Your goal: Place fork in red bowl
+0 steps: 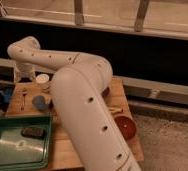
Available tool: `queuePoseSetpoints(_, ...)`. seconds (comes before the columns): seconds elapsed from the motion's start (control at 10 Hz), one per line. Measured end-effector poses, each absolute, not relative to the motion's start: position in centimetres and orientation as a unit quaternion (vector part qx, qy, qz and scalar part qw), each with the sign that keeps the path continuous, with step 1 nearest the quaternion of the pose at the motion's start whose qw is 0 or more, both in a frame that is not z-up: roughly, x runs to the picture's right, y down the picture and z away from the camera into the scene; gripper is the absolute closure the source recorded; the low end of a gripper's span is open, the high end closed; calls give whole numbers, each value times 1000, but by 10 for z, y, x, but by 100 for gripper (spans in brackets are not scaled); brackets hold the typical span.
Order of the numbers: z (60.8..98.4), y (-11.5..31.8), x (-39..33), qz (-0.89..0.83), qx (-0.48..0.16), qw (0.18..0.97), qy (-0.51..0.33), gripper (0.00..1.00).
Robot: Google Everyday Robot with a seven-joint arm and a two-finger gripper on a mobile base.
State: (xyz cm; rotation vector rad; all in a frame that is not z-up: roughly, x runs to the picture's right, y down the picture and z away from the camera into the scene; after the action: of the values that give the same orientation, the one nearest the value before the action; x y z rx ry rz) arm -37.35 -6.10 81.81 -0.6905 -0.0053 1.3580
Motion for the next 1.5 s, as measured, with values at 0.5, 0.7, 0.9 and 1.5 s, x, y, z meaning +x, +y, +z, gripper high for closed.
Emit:
queuePoseSetpoints(0.5, 838, -51, -391, 615, -329, 717, 3, 35)
queuePoseSetpoints(0.7, 839, -49, -391, 617, -326, 717, 2, 35)
queuePoseSetpoints(0.9, 851, -41, -401, 626, -322, 710, -6, 35)
queuePoseSetpoints(1.5, 889, -43, -409, 649, -352, 673, -54, 35)
